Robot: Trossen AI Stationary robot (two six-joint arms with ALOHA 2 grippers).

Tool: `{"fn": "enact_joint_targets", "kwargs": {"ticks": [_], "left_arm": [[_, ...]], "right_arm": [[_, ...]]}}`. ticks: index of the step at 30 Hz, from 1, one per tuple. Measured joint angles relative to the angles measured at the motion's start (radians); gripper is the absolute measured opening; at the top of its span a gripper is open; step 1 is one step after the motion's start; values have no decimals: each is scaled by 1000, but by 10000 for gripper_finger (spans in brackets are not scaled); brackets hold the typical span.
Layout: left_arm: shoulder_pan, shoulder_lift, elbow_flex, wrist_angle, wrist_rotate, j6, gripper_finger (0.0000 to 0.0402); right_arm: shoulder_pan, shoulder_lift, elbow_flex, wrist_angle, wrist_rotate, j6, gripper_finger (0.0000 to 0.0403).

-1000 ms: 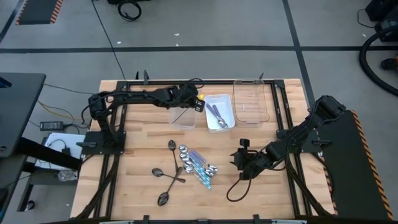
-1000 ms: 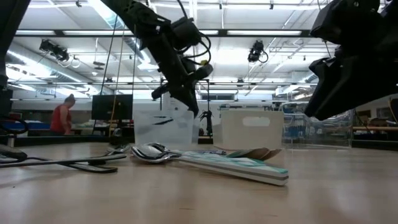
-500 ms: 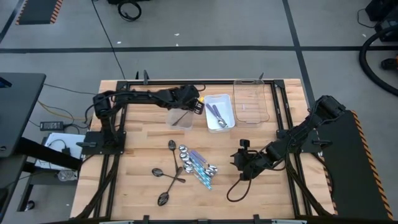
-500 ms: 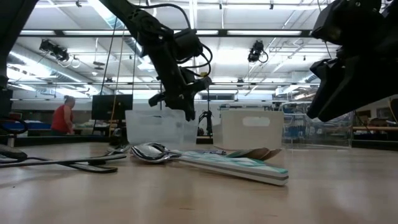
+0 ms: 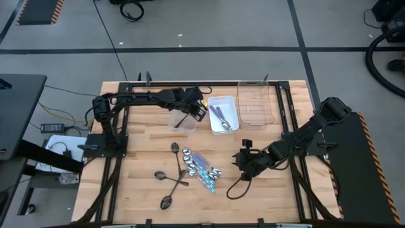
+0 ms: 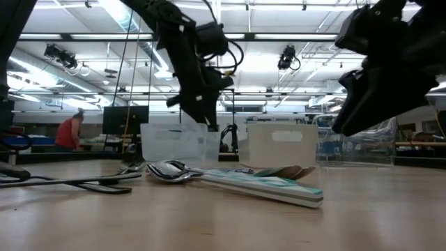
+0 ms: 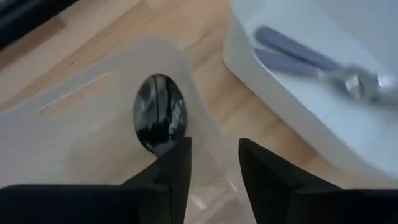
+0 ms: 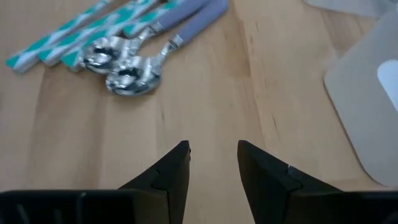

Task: Sort silverware by color (type)
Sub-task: Put the black spoon into the left transparent bin

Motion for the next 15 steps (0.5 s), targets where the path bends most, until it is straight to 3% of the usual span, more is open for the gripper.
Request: {"fn": "enact_joint_targets", "kwargs": {"ticks": [7,15], "left_arm": [[-159,-87,36,-130,-110,2,141],[-420,-140,37,-169,-108,-114,141]], "right_arm": [[-43,0,0,19,3,-4,136],[-28,0,0,84,95,-10,136]]}}
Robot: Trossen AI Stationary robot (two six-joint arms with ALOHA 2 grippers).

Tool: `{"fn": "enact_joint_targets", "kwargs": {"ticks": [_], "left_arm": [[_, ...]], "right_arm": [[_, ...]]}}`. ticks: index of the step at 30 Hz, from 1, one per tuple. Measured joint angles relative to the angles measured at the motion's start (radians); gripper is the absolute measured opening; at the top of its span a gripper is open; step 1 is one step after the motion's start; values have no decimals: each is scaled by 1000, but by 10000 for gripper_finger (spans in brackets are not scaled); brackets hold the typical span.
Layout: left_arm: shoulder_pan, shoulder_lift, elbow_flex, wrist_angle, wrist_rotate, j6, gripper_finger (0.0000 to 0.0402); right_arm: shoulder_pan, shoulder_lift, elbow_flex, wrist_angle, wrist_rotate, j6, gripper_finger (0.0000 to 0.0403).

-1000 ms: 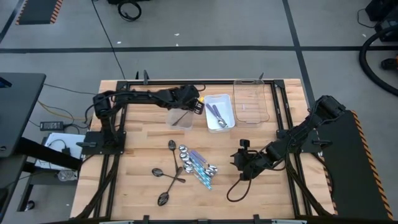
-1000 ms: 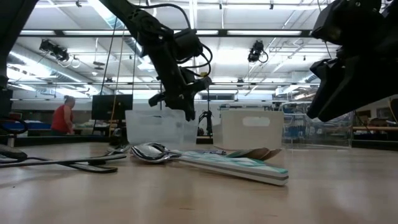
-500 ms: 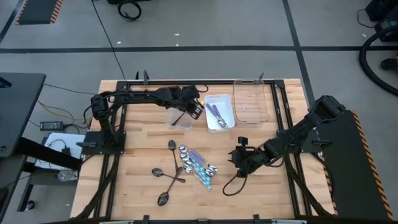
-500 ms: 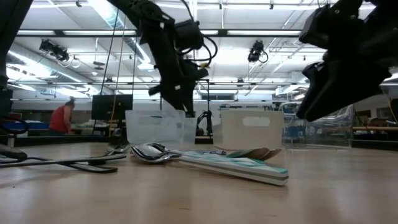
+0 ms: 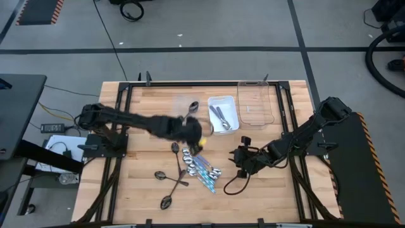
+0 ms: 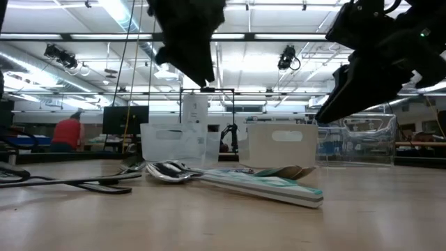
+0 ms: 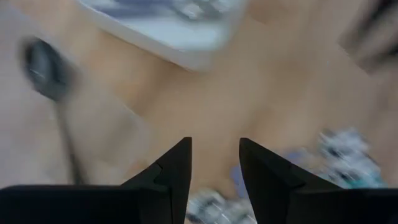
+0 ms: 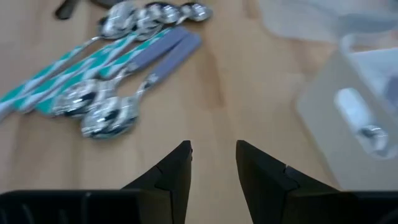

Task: Sort silverware by color (type)
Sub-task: Put the black spoon into the left transparent bin

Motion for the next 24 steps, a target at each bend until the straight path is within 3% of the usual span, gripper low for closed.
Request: {"fn": "enact_joint_targets", "kwargs": {"ticks": [4,11,18,24], "left_arm": [[-100,11,0,-7,-1,-57,141],[-206,20,-1,-23,-2,-219,141],[-291,81,-1,-48,82,-498,141],[-367,138,-2,-62,94,-704,141]], "right_arm": [[1,0,0,10,56,-33,136],[1,0,0,10,59,-79,136],[-23,0,0,25,74,-150,136],[-59,1,0,67,38,-242,136]]}}
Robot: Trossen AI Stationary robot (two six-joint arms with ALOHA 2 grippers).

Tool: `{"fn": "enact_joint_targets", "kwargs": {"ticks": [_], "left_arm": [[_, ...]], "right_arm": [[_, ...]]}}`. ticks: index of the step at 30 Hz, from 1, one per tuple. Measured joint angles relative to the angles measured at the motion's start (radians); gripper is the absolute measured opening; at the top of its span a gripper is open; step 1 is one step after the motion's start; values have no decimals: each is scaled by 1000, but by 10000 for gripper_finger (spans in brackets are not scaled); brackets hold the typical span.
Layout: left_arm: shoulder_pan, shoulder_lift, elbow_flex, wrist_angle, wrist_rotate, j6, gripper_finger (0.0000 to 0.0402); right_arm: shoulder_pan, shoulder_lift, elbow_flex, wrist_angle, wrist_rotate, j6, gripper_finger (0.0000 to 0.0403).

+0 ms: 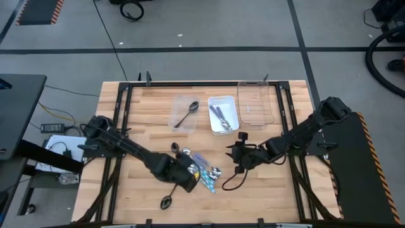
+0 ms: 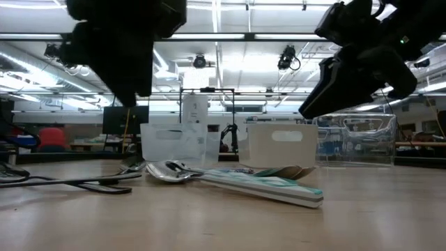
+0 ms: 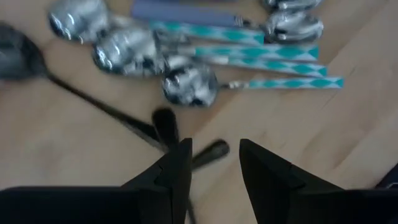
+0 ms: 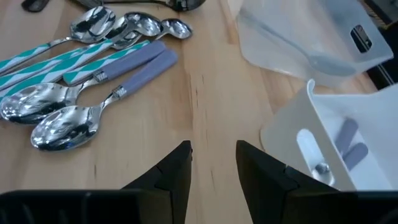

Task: Sort silverware by color (type)
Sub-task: Put the black spoon into the left transparent bin

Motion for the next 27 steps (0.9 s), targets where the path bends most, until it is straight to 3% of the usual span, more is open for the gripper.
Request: {"fn": "enact_joint_targets", "kwargs": {"ticks": [9,20,27], "left_arm": [[-76,46,1,-33,-17,-207,141],[-121,132,79,-70,-4,-293,141],[-146,153,80,-77,54,-367,141]], "right_arm": [[-56,0,0,91,-70,-114,136],[-122,1,0,145,-191,-152,136],[-144,1,0,147,-194,-152,136]]}}
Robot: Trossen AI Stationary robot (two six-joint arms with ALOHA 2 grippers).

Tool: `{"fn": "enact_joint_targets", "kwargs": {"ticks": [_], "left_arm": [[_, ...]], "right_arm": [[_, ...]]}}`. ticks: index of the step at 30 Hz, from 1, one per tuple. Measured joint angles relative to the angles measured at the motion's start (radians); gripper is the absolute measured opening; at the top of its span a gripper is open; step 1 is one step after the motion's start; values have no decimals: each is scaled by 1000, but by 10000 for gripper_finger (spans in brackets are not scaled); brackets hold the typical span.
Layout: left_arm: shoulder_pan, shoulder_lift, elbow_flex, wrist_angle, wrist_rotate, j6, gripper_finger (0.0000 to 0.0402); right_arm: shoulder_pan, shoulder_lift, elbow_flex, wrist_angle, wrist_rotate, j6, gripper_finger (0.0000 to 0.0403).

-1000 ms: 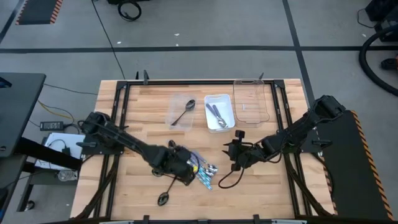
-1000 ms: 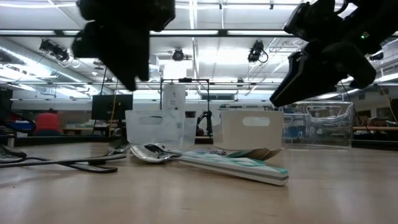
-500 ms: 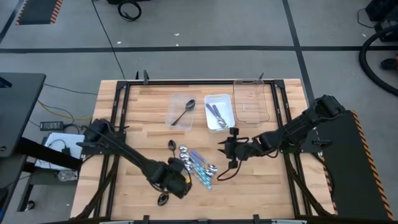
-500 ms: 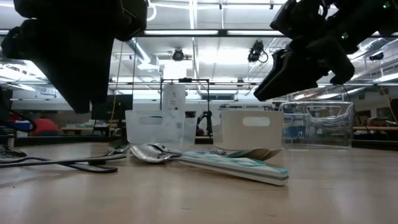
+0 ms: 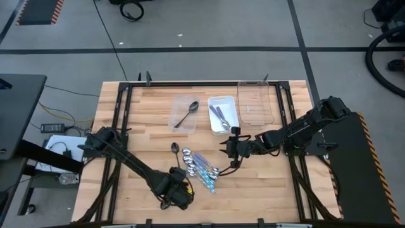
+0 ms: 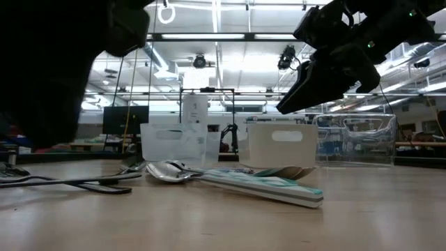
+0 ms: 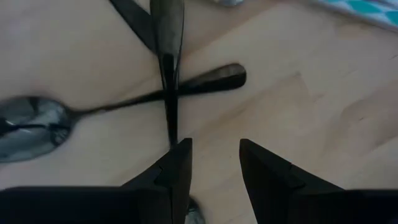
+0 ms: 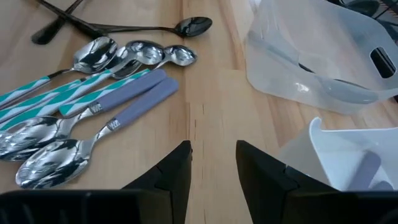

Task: Sort silverware by color (type)
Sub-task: Put the black spoon into the left transparent bin

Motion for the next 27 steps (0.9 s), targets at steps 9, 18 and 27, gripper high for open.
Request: {"fn": "enact_joint_targets", "kwargs": {"ticks": [9,18,27], "left_arm": [[-18,44,0,-16,61,-21,141],[-26,66,-26,-29,77,-1,141],[-16,81,-23,-11,108,57,77]], "right_arm": [[-1,0,0,29,-6,-23,136],[-2,0,0,44,-52,-29,136],[-2,0,0,41,-55,-25,136]]}}
